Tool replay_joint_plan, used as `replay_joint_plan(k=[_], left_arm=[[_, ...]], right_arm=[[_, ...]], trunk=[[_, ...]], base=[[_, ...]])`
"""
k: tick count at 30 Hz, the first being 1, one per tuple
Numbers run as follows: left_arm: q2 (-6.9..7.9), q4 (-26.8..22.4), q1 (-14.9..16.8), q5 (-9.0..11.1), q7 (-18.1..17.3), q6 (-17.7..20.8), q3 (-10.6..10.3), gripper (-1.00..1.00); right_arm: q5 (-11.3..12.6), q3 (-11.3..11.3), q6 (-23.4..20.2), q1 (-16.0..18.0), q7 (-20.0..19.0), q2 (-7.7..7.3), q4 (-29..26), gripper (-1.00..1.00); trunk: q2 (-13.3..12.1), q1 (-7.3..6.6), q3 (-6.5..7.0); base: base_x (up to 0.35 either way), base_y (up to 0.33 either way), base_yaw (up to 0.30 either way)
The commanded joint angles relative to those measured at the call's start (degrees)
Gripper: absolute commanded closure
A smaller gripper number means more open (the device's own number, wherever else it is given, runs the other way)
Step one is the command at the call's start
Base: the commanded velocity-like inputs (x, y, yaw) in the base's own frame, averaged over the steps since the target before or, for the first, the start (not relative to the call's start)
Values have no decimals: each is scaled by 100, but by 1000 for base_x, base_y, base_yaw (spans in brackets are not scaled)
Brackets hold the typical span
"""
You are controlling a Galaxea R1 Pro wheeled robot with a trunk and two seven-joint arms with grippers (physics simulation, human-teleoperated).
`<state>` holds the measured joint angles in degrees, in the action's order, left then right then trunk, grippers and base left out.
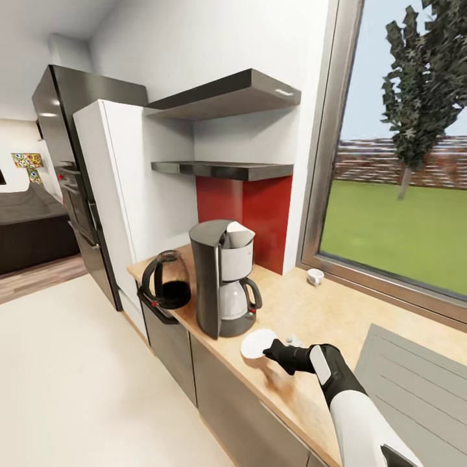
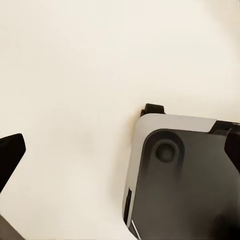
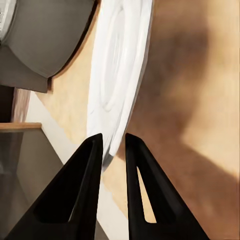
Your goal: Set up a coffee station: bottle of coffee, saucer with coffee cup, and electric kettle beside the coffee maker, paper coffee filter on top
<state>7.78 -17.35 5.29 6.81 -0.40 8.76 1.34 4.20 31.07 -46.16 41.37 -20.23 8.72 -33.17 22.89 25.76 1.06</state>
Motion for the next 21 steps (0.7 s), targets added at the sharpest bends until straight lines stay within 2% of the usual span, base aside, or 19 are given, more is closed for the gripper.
replay_joint_plan(k=[1, 2, 12, 21], left_arm=[[-5, -13, -2, 57, -4, 38, 10, -100], [-8, -14, -2, 56, -4, 38, 8, -100], [4, -14, -2, 57, -4, 38, 7, -100], [4, -6, -3, 57, -4, 38, 7, -100]], right_arm=[[-33, 40, -30, 3, 2, 7, -5, 100], [-33, 40, -31, 3, 2, 7, -5, -100], [-33, 42, -33, 3, 2, -2, -5, -100], [-33, 43, -33, 3, 2, 10, -15, -100]], trunk=[[3, 3, -3], [3, 3, -3], [3, 3, -3], [3, 3, -3]], base=[[54, 18, 0], [22, 7, 0], [-10, 1, 0], [-295, 6, 0]])
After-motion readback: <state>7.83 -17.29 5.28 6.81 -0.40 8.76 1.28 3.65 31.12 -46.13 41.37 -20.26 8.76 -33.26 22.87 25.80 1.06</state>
